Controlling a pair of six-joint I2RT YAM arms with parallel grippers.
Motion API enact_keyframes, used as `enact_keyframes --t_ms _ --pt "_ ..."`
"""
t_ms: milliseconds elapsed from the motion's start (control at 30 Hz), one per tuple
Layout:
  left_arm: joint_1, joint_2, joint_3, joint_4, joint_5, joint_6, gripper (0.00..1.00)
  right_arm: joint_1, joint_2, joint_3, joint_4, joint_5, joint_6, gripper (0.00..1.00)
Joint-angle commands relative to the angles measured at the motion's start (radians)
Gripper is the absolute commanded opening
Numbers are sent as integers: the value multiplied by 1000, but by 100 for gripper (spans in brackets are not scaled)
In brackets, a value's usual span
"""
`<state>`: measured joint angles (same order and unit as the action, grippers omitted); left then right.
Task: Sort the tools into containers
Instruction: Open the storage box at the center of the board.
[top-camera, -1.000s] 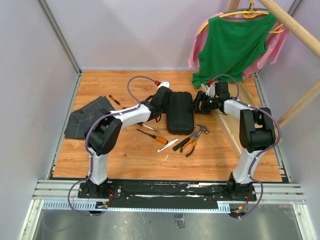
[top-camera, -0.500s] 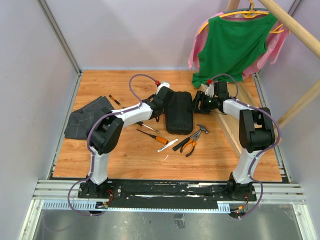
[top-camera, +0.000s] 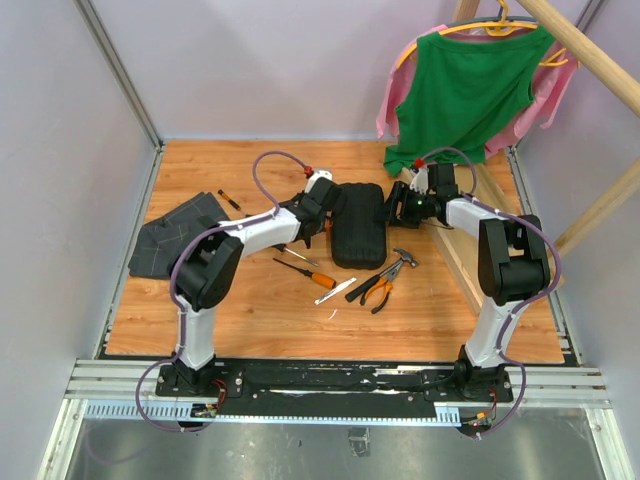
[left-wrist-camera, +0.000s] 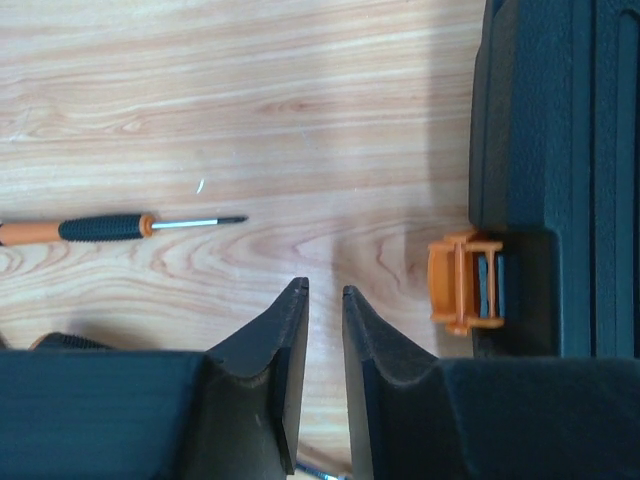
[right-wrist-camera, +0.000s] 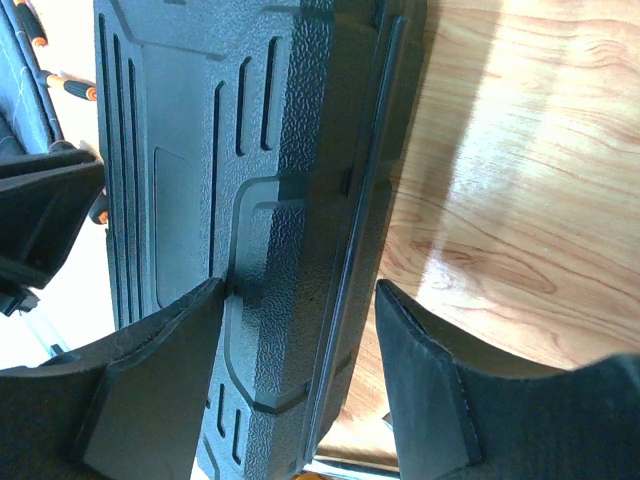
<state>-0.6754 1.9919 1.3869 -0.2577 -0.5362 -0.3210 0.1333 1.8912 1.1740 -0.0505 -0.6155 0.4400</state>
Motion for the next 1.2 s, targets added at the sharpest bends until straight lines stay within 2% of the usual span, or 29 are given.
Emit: enact_keyframes --t_ms 0,200,400,667,800,1167 --pt "13 -134 -81 109 60 -32 26 11 54 -18 -115 155 -74 62" --pt "54 -234 -189 248 261 -97 37 11 23 -14 -92 105 -66 65" --pt "66 -224 -209 315 394 -135 45 11 -30 -25 -48 64 -39 72" --pt "106 -179 -257 411 523 -216 46 10 -108 -62 -47 92 -45 81" --pt "146 -181 -315 454 551 -274 44 11 -119 -75 -46 100 -45 82" --pt "244 -154 -464 733 777 -408 44 11 -100 -63 -49 90 -47 81"
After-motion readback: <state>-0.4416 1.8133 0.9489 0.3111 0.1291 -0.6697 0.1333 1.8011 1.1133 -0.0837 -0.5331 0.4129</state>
